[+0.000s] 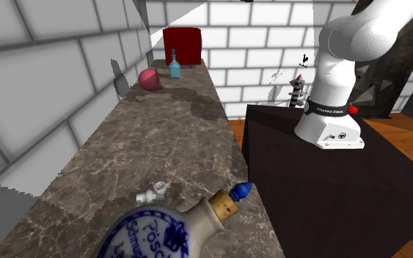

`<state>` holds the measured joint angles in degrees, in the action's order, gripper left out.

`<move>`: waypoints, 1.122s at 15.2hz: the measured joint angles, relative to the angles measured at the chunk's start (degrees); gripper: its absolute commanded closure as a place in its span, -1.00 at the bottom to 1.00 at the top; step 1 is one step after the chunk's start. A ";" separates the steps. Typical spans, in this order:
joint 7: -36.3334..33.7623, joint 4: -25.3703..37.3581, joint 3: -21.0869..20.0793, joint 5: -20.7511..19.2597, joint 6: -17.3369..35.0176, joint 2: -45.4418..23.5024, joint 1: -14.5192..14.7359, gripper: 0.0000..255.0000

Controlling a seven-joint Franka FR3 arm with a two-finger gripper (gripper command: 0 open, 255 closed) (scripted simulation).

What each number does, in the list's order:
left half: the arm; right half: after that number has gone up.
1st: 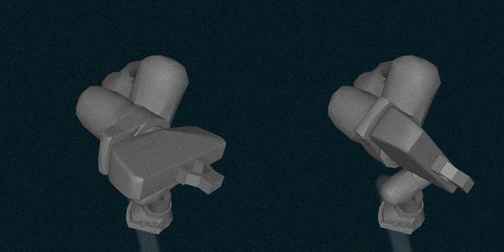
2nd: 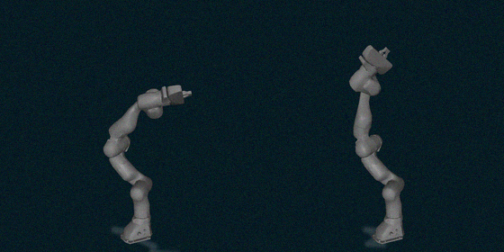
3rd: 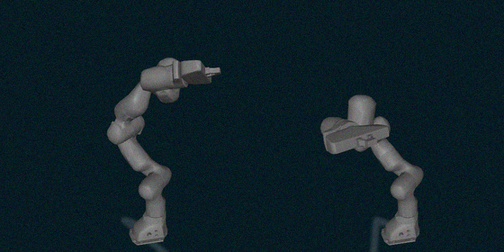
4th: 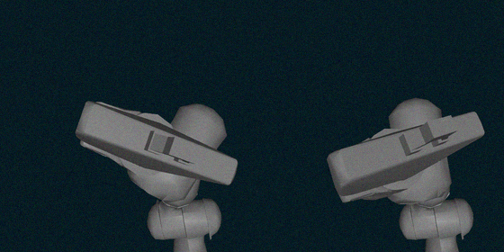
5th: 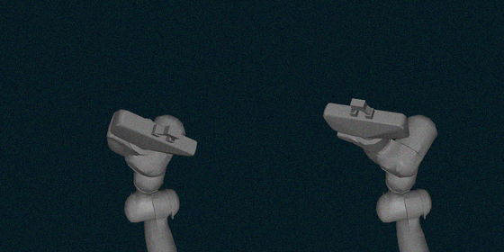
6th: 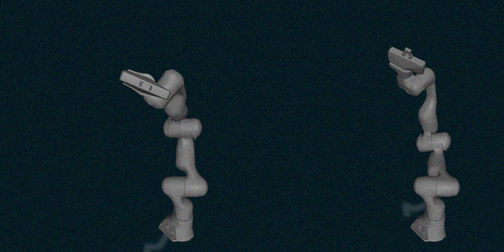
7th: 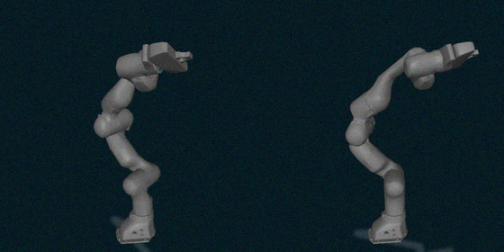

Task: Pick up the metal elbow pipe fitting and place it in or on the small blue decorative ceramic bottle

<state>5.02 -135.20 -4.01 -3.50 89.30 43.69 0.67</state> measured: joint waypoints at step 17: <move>-14.66 -6.85 -13.89 3.72 25.18 -17.34 3.62 -1.00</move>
<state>-9.64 -142.06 -17.90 0.23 114.48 26.35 4.29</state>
